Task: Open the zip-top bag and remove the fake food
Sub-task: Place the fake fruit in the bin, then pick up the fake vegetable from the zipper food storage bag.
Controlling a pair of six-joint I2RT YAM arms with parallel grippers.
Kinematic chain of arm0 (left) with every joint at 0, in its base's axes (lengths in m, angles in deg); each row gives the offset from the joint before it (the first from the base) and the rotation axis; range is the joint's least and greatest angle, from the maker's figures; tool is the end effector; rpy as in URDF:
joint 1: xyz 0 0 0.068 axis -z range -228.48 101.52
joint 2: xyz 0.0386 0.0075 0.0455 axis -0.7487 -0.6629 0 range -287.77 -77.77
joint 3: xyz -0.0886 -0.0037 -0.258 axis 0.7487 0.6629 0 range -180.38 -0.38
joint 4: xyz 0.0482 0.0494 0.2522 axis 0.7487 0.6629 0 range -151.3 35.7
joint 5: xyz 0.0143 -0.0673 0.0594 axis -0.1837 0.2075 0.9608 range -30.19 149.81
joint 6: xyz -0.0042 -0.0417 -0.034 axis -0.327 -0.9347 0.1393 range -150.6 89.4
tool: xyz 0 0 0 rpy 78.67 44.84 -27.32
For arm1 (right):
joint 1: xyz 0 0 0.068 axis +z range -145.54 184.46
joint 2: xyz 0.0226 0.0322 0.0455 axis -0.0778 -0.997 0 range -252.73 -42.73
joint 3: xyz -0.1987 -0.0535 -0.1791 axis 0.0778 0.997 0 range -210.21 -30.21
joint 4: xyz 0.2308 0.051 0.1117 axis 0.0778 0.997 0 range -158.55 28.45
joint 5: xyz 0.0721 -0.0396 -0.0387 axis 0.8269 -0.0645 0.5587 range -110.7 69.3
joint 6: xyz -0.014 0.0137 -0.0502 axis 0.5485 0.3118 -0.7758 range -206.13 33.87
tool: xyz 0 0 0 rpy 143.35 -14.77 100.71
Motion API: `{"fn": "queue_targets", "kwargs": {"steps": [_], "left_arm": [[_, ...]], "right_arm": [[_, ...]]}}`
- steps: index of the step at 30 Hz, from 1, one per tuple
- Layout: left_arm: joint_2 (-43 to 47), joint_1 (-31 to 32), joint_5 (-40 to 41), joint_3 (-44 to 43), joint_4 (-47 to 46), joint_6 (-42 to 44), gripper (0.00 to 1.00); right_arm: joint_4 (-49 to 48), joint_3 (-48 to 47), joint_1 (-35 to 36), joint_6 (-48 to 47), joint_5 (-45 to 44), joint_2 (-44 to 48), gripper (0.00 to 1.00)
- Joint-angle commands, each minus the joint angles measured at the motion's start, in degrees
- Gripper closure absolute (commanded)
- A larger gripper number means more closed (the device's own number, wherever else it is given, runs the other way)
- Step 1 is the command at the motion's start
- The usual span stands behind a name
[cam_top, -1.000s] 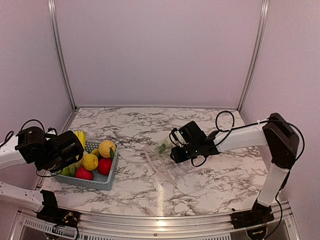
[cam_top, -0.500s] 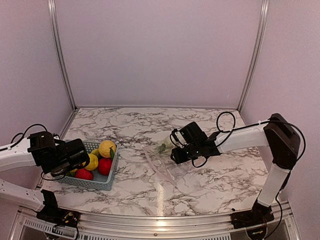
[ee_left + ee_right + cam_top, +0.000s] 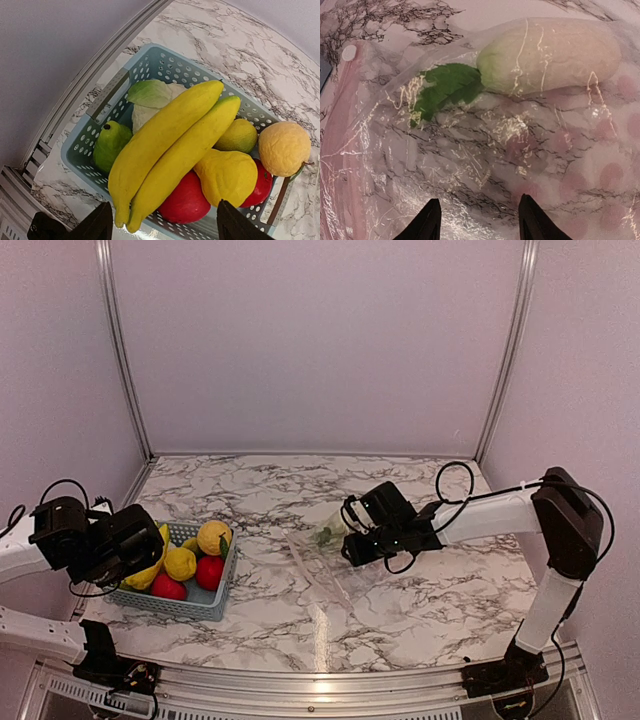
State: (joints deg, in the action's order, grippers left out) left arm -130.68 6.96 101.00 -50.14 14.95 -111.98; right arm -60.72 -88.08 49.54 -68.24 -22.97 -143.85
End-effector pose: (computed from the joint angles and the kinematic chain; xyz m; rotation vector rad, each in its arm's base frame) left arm 0.0915 -0.0915 0.2714 -0.6219 2.3257 0.1251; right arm 0.2547 0.2534 0.1632 -0.5730 2.4441 0.4208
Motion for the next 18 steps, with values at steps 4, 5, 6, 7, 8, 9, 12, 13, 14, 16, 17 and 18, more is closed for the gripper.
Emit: {"fn": "queue_targets", "kwargs": {"steps": [4,5,6,7,8,9,12,13,14,16,17,18], "left_arm": [[-3.54,-0.18,1.12,-7.45,-2.76,9.89,0.16],[-4.19,-0.22,0.76,-8.34,-4.25,11.79,0.14],[-5.03,-0.24,0.34,-9.21,-5.93,13.62,0.12],[-5.73,-0.23,-0.15,-10.14,-7.74,15.59,0.10],[-6.55,-0.24,-0.87,-10.93,-9.67,17.40,0.09],[-7.32,-0.22,-1.81,-11.69,-12.05,19.67,0.07],[-10.09,-0.17,-5.65,-13.40,-19.24,24.82,0.05],[-11.04,-0.24,-7.09,-13.62,-21.36,26.36,0.05],[-12.06,-0.20,-8.54,-13.83,-23.57,27.55,0.05],[-14.04,-0.24,-11.54,-13.88,-28.19,29.85,0.04],[-15.02,-0.22,-12.76,-13.80,-30.32,31.16,0.04],[-16.05,-0.20,-14.00,-13.71,-32.19,32.14,0.04]], "right_arm": [[2.55,-3.24,-0.34,-0.65,-1.29,2.00,0.48],[2.78,-3.36,-0.34,-0.62,-1.42,2.25,0.48],[2.93,-3.51,-0.34,-0.58,-1.62,2.45,0.47],[3.30,-3.68,-0.37,-0.61,-1.94,2.58,0.47],[3.60,-3.92,-0.35,-0.52,-2.14,2.80,0.47],[3.71,-4.00,-0.34,-0.42,-2.40,2.97,0.47],[4.13,-4.45,-0.34,-0.19,-2.92,3.45,0.46],[4.45,-4.76,-0.34,-0.15,-3.30,3.45,0.46],[4.81,-5.12,-0.51,-0.14,-3.62,3.32,0.46],[5.31,-5.85,-0.97,0.01,-3.60,3.38,0.46],[5.46,-6.12,-1.27,0.11,-3.47,3.53,0.46],[5.54,-6.38,-1.58,0.16,-3.41,3.62,0.46]]}}
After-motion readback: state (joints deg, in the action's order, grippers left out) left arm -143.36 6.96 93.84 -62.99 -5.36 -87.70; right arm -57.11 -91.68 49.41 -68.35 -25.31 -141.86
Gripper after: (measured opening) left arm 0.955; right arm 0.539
